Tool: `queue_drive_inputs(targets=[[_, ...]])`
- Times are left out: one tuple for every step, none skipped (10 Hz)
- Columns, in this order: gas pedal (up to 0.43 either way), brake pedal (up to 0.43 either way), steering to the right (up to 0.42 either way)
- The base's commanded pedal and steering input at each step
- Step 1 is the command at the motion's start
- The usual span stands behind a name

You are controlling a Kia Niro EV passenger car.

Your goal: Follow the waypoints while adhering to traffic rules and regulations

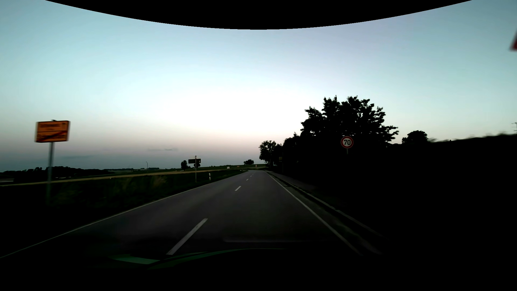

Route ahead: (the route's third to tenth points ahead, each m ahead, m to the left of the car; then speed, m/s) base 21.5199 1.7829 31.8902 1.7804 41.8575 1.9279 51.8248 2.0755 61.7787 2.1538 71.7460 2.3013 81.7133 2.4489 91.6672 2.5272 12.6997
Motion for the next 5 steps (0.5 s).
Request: queue_drive_inputs(targets=[[0.0,0.0,0.0],[0.087,0.0,0.0],[0.177,0.0,0.0],[0.177,0.0,0.0],[0.197,0.0,0.0]])
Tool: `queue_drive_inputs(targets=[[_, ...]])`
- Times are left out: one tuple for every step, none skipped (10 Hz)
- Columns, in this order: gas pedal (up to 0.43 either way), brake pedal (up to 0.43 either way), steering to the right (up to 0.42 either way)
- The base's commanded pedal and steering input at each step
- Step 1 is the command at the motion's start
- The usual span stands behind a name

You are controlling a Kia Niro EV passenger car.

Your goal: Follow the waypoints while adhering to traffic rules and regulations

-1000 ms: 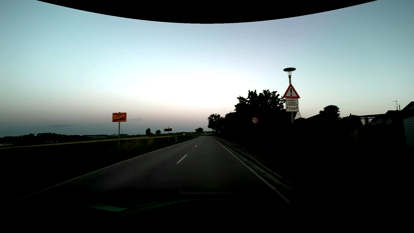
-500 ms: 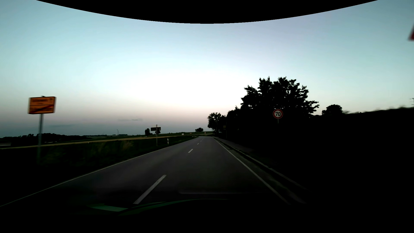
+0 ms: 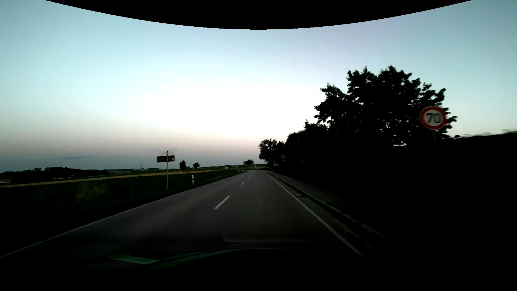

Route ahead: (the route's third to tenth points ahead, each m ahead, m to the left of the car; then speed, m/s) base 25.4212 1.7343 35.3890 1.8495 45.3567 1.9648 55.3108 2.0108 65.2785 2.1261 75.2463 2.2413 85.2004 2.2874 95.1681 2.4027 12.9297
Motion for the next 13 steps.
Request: queue_drive_inputs(targets=[[0.26,0.0,0.0],[0.26,0.0,0.0],[0.268,0.0,0.0],[0.268,0.0,0.0],[0.268,0.0,-0.001],[0.268,0.0,-0.001],[0.268,0.0,-0.002],[0.268,0.0,-0.002],[0.268,0.0,-0.002],[0.268,0.0,-0.002],[0.268,0.0,-0.002],[0.268,0.0,-0.002],[0.268,0.0,-0.002]])
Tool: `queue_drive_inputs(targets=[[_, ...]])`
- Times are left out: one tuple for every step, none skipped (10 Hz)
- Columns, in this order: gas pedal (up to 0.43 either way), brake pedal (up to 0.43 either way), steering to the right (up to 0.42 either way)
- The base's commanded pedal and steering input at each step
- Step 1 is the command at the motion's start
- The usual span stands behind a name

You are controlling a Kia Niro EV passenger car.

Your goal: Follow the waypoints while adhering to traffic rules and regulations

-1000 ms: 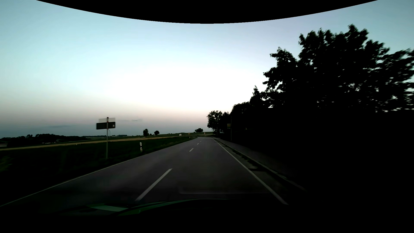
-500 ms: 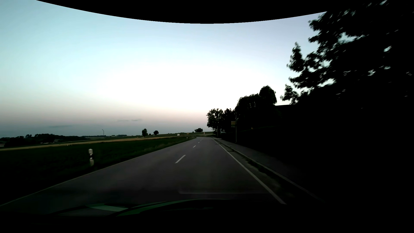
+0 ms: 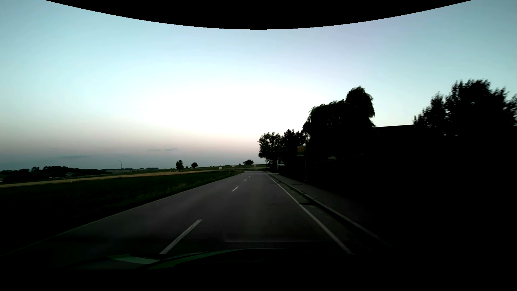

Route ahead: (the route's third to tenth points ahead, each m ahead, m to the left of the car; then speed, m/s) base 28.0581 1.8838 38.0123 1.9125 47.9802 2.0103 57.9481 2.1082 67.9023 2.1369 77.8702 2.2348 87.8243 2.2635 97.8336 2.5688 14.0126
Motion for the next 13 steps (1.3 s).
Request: queue_drive_inputs(targets=[[0.268,0.0,-0.002],[0.268,0.0,-0.002],[0.268,0.0,-0.003],[0.268,0.0,-0.003],[0.268,0.0,-0.004],[0.268,0.0,-0.004],[0.268,0.0,-0.004],[0.268,0.0,-0.003],[0.268,0.0,-0.004],[0.268,0.0,-0.003],[0.268,0.0,-0.003],[0.268,0.0,-0.003],[0.268,0.0,-0.003]])
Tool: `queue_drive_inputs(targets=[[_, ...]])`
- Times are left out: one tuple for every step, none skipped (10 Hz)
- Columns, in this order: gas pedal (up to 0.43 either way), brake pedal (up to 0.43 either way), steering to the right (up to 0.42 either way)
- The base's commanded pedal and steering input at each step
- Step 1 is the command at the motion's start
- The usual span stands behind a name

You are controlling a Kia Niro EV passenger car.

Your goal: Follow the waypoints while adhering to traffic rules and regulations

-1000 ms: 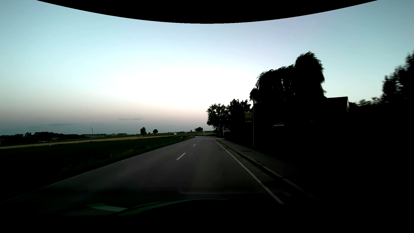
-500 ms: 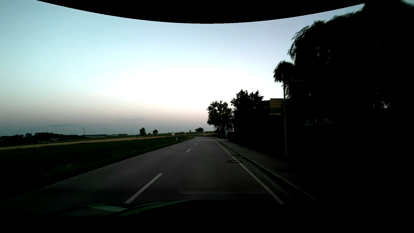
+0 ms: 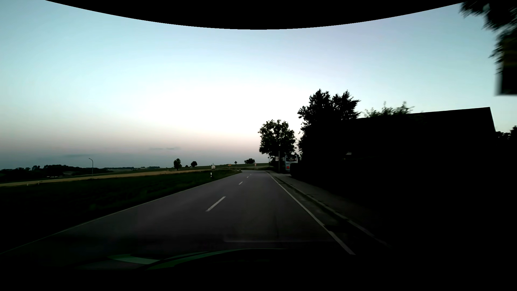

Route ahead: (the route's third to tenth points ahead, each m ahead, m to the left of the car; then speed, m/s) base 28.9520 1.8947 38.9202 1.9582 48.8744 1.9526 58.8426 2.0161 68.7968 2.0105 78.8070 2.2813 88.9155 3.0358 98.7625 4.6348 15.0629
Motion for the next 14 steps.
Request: queue_drive_inputs(targets=[[0.268,0.0,-0.002],[0.268,0.0,-0.002],[0.268,0.0,-0.003],[0.28,0.0,-0.003],[0.268,0.0,-0.003],[0.209,0.0,-0.003],[0.197,0.0,-0.003],[0.197,0.0,-0.003],[0.197,0.0,-0.003],[0.197,0.0,-0.003],[0.197,0.0,-0.003],[0.189,0.0,-0.003],[0.189,0.0,-0.001],[0.189,0.0,0.0]])
